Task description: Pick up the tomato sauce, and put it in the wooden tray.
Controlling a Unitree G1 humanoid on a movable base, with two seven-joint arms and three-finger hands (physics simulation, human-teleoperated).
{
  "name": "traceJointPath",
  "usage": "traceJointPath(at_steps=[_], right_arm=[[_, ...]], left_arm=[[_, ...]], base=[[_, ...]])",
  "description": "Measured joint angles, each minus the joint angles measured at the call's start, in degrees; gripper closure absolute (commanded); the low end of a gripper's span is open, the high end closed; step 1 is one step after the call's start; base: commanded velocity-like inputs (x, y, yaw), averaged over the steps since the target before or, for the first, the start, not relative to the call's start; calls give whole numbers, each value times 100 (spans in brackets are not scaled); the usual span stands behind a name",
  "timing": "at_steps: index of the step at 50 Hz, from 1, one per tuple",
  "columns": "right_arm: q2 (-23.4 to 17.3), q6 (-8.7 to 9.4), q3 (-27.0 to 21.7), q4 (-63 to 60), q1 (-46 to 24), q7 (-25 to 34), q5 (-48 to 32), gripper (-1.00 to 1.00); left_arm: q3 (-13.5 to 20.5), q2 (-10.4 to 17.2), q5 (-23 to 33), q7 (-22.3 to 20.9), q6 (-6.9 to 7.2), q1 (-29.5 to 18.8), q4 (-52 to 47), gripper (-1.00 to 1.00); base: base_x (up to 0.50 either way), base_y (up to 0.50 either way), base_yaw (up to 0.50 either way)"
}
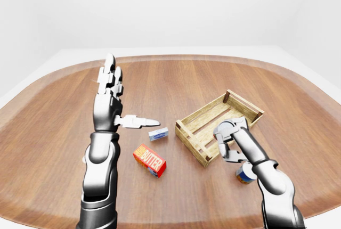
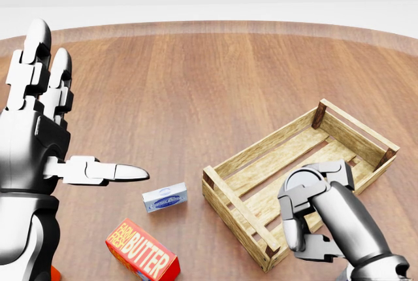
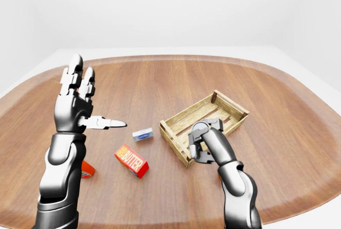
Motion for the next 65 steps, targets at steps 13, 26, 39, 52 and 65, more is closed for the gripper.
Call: traceJointPath(at_steps=[13, 26, 39, 52, 65], right_arm=[[-313, 0, 68, 958, -1301, -266, 70, 100], [-657, 0, 161, 3362, -2869, -1168, 289, 100], [-897, -251, 296, 6959, -4369, -2453, 602, 100], [-951, -633, 366, 9354, -5199, -3295, 811, 100], [-944, -661, 292, 10244, -5451, -3645, 896, 100]], left_arm=[[-4, -5, -2, -3, 0, 1, 5, -100], [0, -1, -7, -1, 0, -6, 7, -100], [6, 4, -9, -3, 0, -12, 12, -100], [10, 8, -10, -8, 0, -8, -9, -100], [14, 9, -14, -13, 0, -7, -25, -100]], base=[[0, 0, 0], [0, 0, 0], [0, 0, 0], [0, 0, 0], [0, 0, 0]])
